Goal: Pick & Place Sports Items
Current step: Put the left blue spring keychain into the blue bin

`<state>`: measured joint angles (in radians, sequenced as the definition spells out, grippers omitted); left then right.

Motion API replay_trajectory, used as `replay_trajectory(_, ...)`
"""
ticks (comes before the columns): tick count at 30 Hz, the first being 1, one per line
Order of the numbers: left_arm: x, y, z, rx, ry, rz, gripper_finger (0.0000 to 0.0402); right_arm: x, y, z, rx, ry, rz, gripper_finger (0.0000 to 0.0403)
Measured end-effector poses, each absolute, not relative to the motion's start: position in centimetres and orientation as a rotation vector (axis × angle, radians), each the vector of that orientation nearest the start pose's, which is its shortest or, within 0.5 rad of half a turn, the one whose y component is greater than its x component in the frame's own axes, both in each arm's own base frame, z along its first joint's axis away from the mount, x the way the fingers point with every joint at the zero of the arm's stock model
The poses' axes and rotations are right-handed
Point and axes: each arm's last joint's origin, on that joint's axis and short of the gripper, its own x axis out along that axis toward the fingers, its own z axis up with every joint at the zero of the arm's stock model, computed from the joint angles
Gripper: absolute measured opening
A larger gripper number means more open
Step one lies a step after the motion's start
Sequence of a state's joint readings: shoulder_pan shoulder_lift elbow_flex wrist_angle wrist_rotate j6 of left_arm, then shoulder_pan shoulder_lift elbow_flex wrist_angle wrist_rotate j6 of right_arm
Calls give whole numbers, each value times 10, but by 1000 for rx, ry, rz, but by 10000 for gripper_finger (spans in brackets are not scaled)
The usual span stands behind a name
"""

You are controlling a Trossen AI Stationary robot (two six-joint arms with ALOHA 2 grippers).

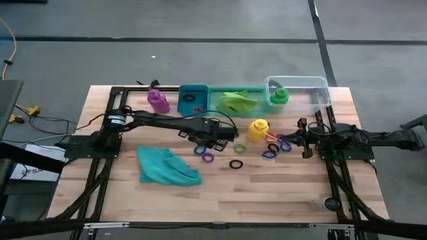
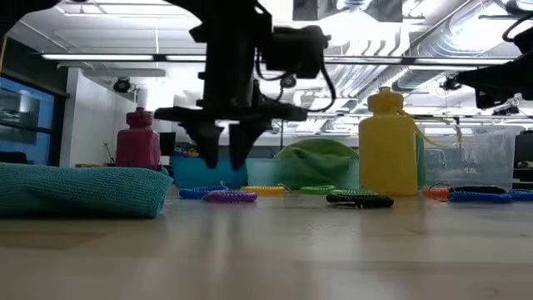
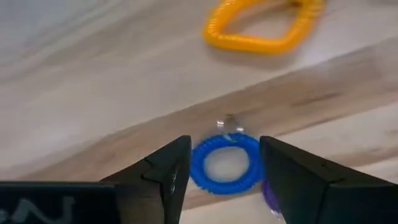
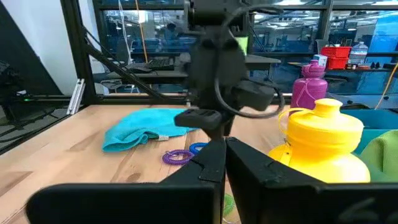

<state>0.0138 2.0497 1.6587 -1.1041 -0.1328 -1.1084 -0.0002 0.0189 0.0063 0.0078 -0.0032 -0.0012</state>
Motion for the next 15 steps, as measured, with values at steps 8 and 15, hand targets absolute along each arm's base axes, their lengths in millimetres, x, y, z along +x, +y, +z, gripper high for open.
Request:
replay_trajectory(8, 404, 11, 185, -795, 1294, 929, 152, 98, 0, 165, -1, 5, 3, 0)
replay_trajectory(15, 406, 10, 175, -789, 1338, 892, 152, 98, 0, 165, -1, 5, 3, 0)
